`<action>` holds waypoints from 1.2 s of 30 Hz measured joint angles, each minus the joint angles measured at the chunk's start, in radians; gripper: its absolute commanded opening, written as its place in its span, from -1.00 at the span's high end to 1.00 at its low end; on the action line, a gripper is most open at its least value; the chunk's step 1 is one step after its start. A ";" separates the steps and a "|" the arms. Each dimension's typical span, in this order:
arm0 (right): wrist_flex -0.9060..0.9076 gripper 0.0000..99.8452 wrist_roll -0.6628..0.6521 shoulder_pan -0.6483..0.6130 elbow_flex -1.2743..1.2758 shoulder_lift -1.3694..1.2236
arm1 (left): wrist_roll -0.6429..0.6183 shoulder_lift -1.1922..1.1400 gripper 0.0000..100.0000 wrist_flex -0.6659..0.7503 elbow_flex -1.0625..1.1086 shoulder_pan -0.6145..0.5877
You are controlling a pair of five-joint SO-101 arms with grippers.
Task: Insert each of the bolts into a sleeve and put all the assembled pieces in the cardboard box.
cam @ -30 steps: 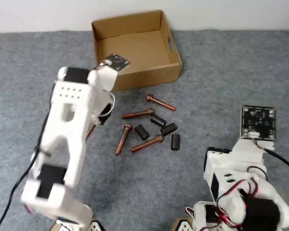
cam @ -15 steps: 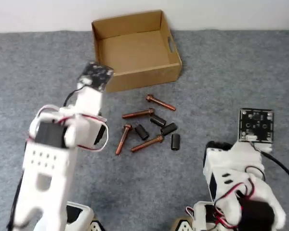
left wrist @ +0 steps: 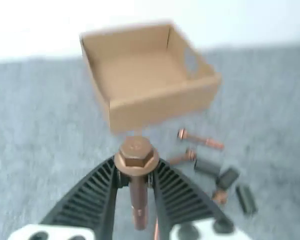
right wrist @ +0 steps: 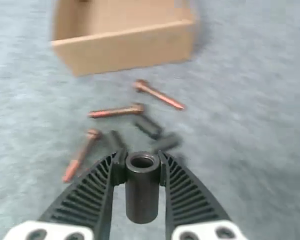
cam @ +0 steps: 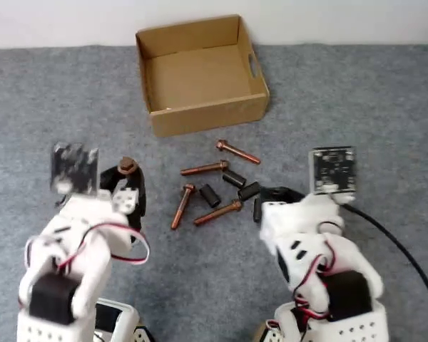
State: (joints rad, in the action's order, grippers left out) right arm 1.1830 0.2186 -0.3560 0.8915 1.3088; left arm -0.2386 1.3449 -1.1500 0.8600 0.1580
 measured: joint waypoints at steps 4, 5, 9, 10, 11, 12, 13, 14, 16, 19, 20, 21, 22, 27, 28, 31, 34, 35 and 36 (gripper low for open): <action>-0.112 0.98 0.012 -0.135 0.064 0.000 | -0.002 0.163 0.99 0.055 0.083 0.031; -0.140 0.98 0.012 -0.170 0.078 0.000 | -0.014 0.195 0.99 0.061 0.091 0.044; -0.244 0.98 0.012 -0.301 0.121 0.000 | -0.129 0.328 0.99 0.097 0.098 0.100; -0.269 0.98 0.012 -0.327 0.132 0.000 | -0.155 0.351 0.99 0.104 0.098 0.110; -0.292 0.98 0.012 -0.353 0.143 0.000 | -0.176 0.370 0.99 0.109 0.098 0.121; -0.311 0.98 0.012 -0.376 0.155 0.000 | -0.206 0.384 0.99 0.114 0.098 0.129; -0.327 0.98 0.012 -0.400 0.166 0.000 | -0.230 0.397 0.99 0.117 0.098 0.129; -0.342 0.98 -0.003 -0.417 0.178 0.000 | -0.255 0.407 0.99 0.117 0.098 0.129; -0.370 0.98 -0.038 -0.459 0.198 0.000 | -0.292 0.419 0.99 0.117 0.092 0.129; -0.413 0.98 -0.118 -0.491 0.210 0.000 | -0.336 0.422 0.99 0.117 0.075 0.130; -0.423 0.98 -0.143 -0.502 0.210 0.000 | -0.347 0.423 0.99 0.117 0.075 0.138; -0.436 0.98 -0.167 -0.511 0.210 -0.002 | -0.350 0.423 0.99 0.117 0.075 0.140; -0.446 0.98 -0.189 -0.519 0.210 -0.002 | -0.353 0.423 0.99 0.117 0.075 0.143; -0.503 0.98 -0.293 -0.534 0.210 -0.002 | -0.354 0.423 0.99 0.114 0.077 0.140; -0.517 0.98 -0.310 -0.534 0.210 -0.002 | -0.354 0.423 0.99 0.114 0.080 0.140; -0.542 0.98 -0.345 -0.534 0.210 -0.002 | -0.354 0.423 0.99 0.114 0.100 0.141; -0.551 0.98 -0.362 -0.534 0.210 -0.002 | -0.354 0.423 0.99 0.114 0.124 0.155; -0.555 0.98 -0.370 -0.534 0.210 -0.002 | -0.354 0.423 0.99 0.114 0.133 0.172; -0.557 0.98 -0.379 -0.534 0.210 -0.002 | -0.354 0.423 0.99 0.114 0.143 0.190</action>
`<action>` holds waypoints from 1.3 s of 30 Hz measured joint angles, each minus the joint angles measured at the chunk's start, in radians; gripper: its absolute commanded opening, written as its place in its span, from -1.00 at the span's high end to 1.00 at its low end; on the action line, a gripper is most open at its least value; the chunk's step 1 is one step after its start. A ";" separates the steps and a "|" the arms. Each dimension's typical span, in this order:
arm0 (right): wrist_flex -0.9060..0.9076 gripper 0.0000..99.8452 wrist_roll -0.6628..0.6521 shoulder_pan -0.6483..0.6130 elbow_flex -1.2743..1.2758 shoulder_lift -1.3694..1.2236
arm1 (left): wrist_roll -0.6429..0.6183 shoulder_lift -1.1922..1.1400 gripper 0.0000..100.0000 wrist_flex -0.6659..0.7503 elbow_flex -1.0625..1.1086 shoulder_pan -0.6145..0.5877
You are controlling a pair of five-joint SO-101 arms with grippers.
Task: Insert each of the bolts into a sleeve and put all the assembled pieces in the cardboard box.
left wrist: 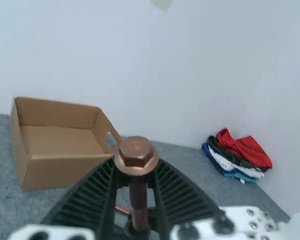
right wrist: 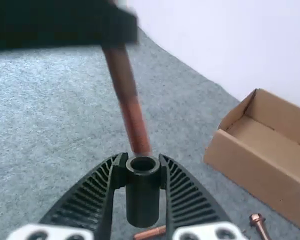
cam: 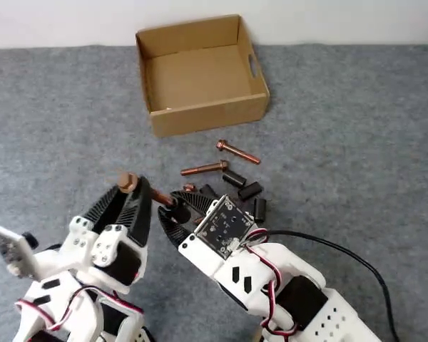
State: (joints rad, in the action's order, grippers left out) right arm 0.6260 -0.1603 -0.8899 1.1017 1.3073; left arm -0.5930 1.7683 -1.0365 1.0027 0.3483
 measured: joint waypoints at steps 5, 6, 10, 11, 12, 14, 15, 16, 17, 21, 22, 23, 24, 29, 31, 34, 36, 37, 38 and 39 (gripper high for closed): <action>0.000 0.98 -0.015 0.000 -0.003 0.000 | 0.002 0.000 0.99 0.008 0.049 0.020; 0.000 0.98 -0.015 0.000 -0.003 0.000 | -0.005 -0.011 0.99 0.009 0.054 0.012; 0.000 0.98 -0.015 0.000 -0.002 -0.002 | -0.005 0.006 0.99 0.011 0.055 -0.012; 0.000 0.98 -0.015 0.000 -0.002 -0.002 | -0.002 0.006 0.99 0.011 0.055 -0.012; 0.000 0.98 -0.015 0.000 -0.002 -0.002 | 0.003 0.006 0.99 0.011 0.055 -0.012; 0.000 0.98 -0.015 0.000 -0.002 -0.002 | 0.009 0.006 0.99 0.003 0.055 -0.008; 0.000 0.98 -0.015 0.000 -0.002 -0.002 | 0.009 0.006 0.99 -0.015 0.055 0.003; 0.000 0.98 -0.020 0.000 -0.002 -0.002 | 0.009 0.006 0.99 -0.040 0.055 0.029; 0.000 0.98 -0.023 -0.003 -0.002 -0.002 | 0.017 0.006 0.99 -0.068 0.055 0.057; 0.002 0.98 -0.023 -0.006 -0.002 0.002 | 0.038 -0.005 0.99 -0.140 0.089 0.149; 0.002 0.98 -0.023 -0.006 -0.002 0.000 | 0.058 -0.003 0.99 -0.143 0.101 0.153; 0.002 0.98 -0.023 -0.006 0.000 0.000 | 0.077 0.006 0.98 -0.141 0.114 0.157; 0.002 0.98 -0.023 -0.006 0.000 0.000 | 0.097 0.006 0.96 -0.138 0.123 0.160; 0.003 0.98 -0.025 -0.005 0.003 -0.003 | 0.140 0.008 0.70 -0.138 0.149 0.161; 0.003 0.98 -0.025 -0.005 0.003 -0.003 | 0.143 0.008 0.66 -0.140 0.153 0.161; 0.005 0.98 -0.025 -0.003 0.003 -0.002 | 0.143 0.009 0.66 -0.144 0.153 0.149; 0.005 0.98 -0.025 -0.003 0.003 -0.002 | 0.152 0.009 0.65 -0.146 0.155 0.106; 0.005 0.98 -0.025 -0.003 0.003 -0.002 | 0.173 0.009 0.65 -0.146 0.155 0.084; 0.005 0.98 -0.025 -0.003 0.003 -0.003 | 0.196 0.009 0.65 -0.146 0.155 0.066; 0.005 0.98 -0.025 -0.003 0.003 -0.003 | 0.216 0.009 0.65 -0.147 0.155 0.051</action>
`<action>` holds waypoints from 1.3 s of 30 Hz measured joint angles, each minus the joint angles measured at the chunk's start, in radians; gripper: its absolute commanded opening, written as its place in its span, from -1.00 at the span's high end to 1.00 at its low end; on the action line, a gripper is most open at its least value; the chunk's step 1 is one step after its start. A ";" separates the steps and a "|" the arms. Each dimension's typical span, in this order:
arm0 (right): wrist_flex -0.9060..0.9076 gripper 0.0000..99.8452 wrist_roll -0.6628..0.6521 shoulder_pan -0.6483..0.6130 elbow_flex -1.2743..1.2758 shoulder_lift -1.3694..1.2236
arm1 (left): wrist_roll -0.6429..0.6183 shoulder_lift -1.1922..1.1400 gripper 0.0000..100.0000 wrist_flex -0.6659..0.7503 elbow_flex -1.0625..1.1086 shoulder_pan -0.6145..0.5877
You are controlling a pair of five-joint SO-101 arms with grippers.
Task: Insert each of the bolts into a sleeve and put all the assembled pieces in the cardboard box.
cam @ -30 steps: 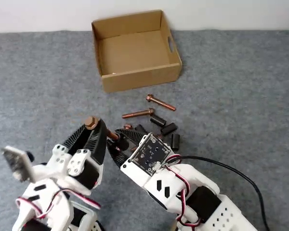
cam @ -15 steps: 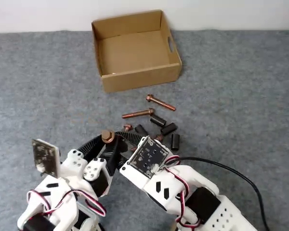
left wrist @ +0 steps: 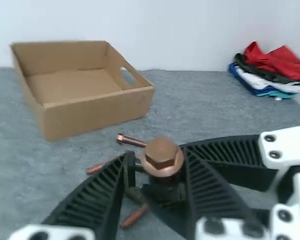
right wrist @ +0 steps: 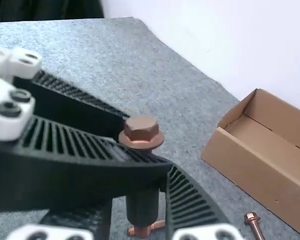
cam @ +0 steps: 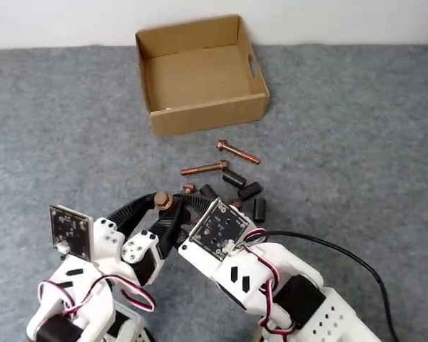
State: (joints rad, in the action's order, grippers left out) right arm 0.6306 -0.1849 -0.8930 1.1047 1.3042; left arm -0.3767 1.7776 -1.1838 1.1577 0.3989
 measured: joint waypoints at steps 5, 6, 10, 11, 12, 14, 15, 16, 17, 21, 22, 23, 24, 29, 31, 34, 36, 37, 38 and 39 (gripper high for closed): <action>-0.002 0.98 0.000 -0.002 -0.003 0.000 | 0.035 -0.002 0.65 -0.020 -0.051 -0.026; -0.002 0.98 0.000 -0.002 -0.003 0.002 | 0.037 -0.002 0.65 -0.026 -0.063 -0.026; -0.003 0.98 0.000 0.002 -0.003 0.000 | 0.044 -0.003 0.65 -0.052 -0.103 -0.026; -0.003 0.98 0.000 0.002 -0.003 0.002 | 0.044 -0.003 0.65 -0.063 -0.107 -0.026; -0.003 0.98 0.000 0.002 -0.003 0.002 | 0.044 -0.003 0.65 -0.074 -0.110 -0.026; -0.003 0.98 0.000 0.002 -0.003 0.000 | 0.044 -0.003 0.65 -0.091 -0.114 -0.026; -0.003 0.98 0.000 0.002 -0.003 0.002 | 0.044 -0.003 0.65 -0.094 -0.114 -0.026; -0.003 0.98 0.000 0.002 -0.003 0.002 | 0.041 -0.003 0.66 -0.094 -0.115 -0.026; -0.003 0.98 0.000 0.002 -0.003 0.002 | 0.044 -0.003 0.66 -0.094 -0.123 -0.026; -0.003 0.98 0.000 0.031 -0.003 0.002 | 0.038 -0.003 0.78 -0.095 -0.160 -0.051; -0.003 0.98 0.006 0.051 -0.003 0.002 | 0.034 -0.003 0.85 -0.095 -0.164 -0.072; -0.003 0.98 0.025 0.077 -0.003 0.002 | 0.034 -0.002 0.93 -0.095 -0.167 -0.095; -0.003 0.98 0.044 0.109 -0.003 0.002 | 0.034 -0.002 1.00 -0.095 -0.167 -0.127; 0.069 0.98 0.180 0.299 -0.003 0.002 | 0.032 -0.002 0.99 -0.095 -0.137 -0.299; 0.101 0.98 0.253 0.381 -0.003 0.002 | 0.054 -0.002 0.99 -0.095 -0.077 -0.373; 0.153 0.98 0.330 0.494 -0.003 0.002 | 0.114 -0.002 0.99 -0.081 0.044 -0.479; 0.215 0.98 0.370 0.537 -0.023 -0.008 | 0.170 -0.002 0.99 -0.041 0.130 -0.549; 0.249 0.98 0.391 0.549 -0.052 -0.020 | 0.203 -0.002 0.99 -0.021 0.170 -0.574; 0.282 0.98 0.410 0.555 -0.086 -0.035 | 0.238 -0.002 0.99 -0.005 0.210 -0.589; 0.316 0.98 0.431 0.559 -0.127 -0.057 | 0.273 -0.003 0.99 0.008 0.249 -0.592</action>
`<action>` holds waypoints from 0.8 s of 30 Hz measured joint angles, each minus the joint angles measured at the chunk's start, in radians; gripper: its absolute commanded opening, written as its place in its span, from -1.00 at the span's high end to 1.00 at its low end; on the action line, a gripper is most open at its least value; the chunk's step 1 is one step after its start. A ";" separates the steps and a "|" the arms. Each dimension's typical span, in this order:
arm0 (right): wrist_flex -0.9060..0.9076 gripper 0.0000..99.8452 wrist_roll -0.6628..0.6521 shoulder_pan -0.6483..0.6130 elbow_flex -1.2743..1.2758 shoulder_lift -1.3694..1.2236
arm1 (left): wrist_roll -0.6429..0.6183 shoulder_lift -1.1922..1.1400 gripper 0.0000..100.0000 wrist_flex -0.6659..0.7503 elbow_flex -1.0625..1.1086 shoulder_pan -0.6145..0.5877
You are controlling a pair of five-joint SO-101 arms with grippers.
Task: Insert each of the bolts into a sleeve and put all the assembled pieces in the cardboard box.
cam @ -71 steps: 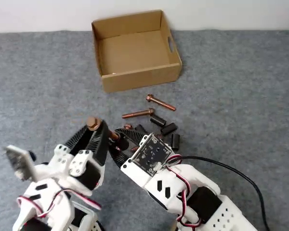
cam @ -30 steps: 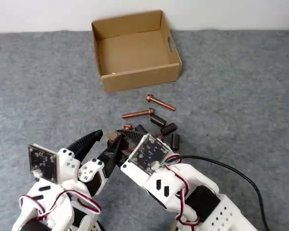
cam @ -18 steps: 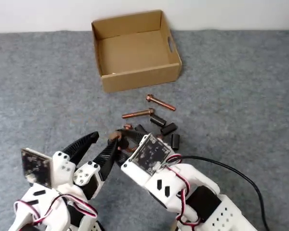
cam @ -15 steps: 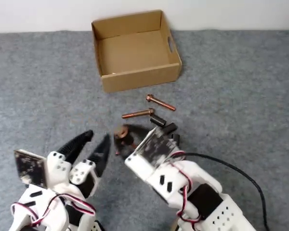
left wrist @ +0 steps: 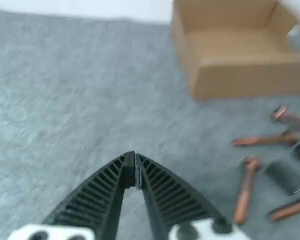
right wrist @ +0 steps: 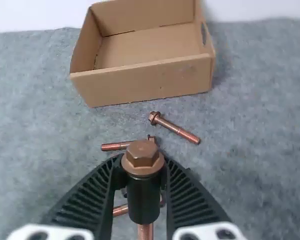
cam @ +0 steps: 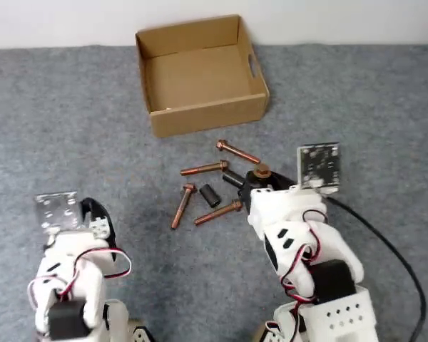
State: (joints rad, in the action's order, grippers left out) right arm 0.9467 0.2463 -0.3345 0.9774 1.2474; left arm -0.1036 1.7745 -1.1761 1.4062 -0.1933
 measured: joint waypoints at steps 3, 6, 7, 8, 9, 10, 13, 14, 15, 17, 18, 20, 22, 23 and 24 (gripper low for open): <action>0.078 0.98 0.028 -0.002 -0.144 -0.095 | 0.077 -0.009 0.99 0.015 0.083 0.003; 0.121 0.98 0.031 -0.002 -0.301 -0.227 | 0.100 -0.005 0.99 0.017 0.155 0.023; 0.123 0.98 0.031 -0.003 -0.348 -0.275 | 0.101 -0.008 0.99 0.029 0.181 0.031; 0.123 0.98 0.031 -0.002 -0.396 -0.324 | 0.104 -0.008 0.99 0.041 0.209 0.034; 0.123 0.98 0.031 0.000 -0.443 -0.376 | 0.106 -0.005 0.99 0.060 0.236 0.034; 0.123 0.98 0.031 0.002 -0.494 -0.431 | 0.106 -0.005 0.99 0.078 0.264 0.034; 0.123 0.98 0.031 0.000 -0.641 -0.595 | 0.106 0.002 0.99 0.100 0.281 0.035; 0.123 0.98 0.031 0.000 -0.694 -0.652 | 0.106 0.002 0.99 0.104 0.282 0.037; 0.123 0.98 0.031 0.000 -0.749 -0.709 | 0.106 -0.006 0.99 0.106 0.282 0.043; 0.123 0.98 0.031 0.000 -0.865 -0.824 | 0.106 -0.006 0.99 0.106 0.282 0.041; 0.123 0.98 0.031 0.000 -0.925 -0.882 | 0.106 -0.006 0.99 0.106 0.282 0.041; 0.104 0.98 0.025 0.000 -1.042 -0.997 | 0.106 -0.006 0.99 0.086 0.282 0.043; 0.060 0.98 -0.018 0.003 -1.155 -1.114 | 0.106 -0.006 0.99 0.075 0.282 0.043; 0.034 0.98 -0.041 0.003 -1.206 -1.169 | 0.106 -0.006 0.99 0.075 0.282 0.043; 0.009 0.98 -0.066 0.003 -1.252 -1.223 | 0.106 -0.006 0.99 0.075 0.282 0.043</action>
State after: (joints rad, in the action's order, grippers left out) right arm 0.9559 0.1803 -0.3314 -0.2746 0.0245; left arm 0.0023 1.7683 -1.1009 1.6886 -0.1504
